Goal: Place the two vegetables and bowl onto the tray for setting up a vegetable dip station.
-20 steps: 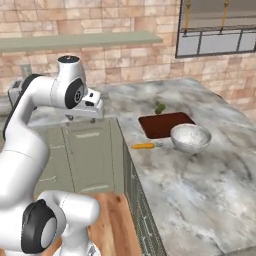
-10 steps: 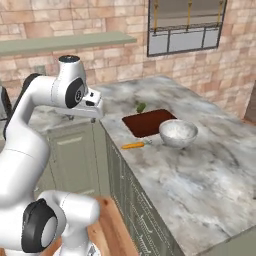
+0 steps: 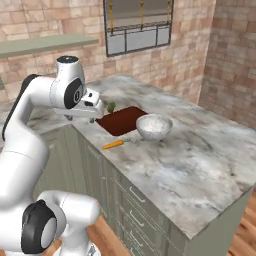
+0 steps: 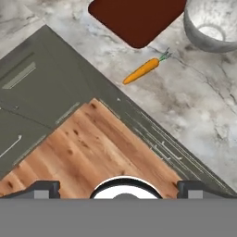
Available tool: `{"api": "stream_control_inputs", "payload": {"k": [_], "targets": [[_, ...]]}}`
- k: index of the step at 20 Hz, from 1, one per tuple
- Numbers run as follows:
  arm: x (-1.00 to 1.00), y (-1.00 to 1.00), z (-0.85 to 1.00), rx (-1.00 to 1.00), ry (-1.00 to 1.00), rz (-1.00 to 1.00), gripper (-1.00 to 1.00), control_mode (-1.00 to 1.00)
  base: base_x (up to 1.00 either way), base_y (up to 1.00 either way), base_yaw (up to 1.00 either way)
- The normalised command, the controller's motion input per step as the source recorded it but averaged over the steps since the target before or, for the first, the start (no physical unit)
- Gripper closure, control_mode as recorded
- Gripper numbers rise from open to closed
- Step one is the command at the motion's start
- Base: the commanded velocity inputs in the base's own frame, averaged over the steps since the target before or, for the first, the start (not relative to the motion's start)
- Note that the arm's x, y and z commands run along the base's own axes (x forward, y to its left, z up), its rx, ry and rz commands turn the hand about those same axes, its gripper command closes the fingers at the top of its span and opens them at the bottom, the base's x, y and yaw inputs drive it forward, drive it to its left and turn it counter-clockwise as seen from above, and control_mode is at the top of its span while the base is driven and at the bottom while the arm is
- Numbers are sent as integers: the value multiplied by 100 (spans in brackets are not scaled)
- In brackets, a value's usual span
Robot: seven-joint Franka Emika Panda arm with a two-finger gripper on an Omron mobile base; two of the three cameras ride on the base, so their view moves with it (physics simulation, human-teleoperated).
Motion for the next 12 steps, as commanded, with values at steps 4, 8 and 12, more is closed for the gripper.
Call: {"api": "stream_control_inputs", "payload": {"k": [4,8,12], "targets": [[0,0,0,0,0,0,-100,100,16,43,-47],[0,0,0,0,0,0,-100,100,13,44,-47],[0,0,0,0,0,0,-100,100,2,45,-45]]}}
